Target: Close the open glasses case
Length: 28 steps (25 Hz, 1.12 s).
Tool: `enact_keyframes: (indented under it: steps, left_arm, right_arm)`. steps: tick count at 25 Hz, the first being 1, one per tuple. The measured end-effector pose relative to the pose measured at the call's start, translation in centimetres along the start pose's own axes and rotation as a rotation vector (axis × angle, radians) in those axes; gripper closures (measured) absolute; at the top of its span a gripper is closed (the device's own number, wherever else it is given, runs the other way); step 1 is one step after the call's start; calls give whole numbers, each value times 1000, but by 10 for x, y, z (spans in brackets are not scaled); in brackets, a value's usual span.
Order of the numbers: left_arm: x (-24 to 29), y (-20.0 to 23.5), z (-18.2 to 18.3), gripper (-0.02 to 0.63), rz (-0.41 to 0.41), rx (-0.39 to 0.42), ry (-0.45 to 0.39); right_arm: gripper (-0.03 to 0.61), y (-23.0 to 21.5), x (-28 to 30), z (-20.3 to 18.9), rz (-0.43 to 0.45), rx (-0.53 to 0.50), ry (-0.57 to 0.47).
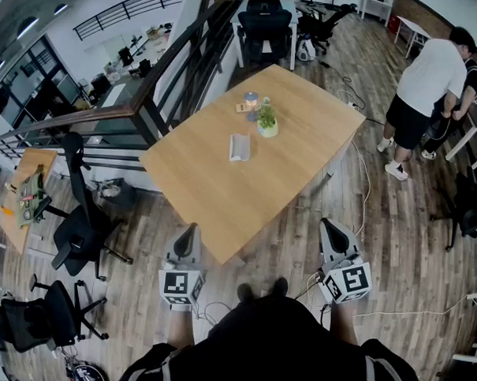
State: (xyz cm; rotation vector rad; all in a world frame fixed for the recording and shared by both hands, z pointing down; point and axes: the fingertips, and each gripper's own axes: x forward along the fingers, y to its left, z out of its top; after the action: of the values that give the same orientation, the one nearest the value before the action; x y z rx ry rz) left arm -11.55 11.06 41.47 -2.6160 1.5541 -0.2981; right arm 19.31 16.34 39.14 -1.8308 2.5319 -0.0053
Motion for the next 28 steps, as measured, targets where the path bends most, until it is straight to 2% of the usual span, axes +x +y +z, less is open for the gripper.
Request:
enact_keyframes:
  steps: [9,14,18,22,28]
  left_arm:
    - [5,-10,4,615,16,7,5]
    - [12,-19,7,615,27,20,13]
    - [16,-27,15,615,47,-30,26]
    - [28,-37,36,615,72,36,-12]
    - [41,-21,24,615,99,54,24]
  right_arm:
    - [566,-4,1,-3,33,-8,1]
    - [565,-21,4,-10,21,12,2]
    - [565,-32,2,-18,20,21,-7]
    - [565,-49,9,-42,43,66,2]
    - [565,-59,32,-57,54,84,15]
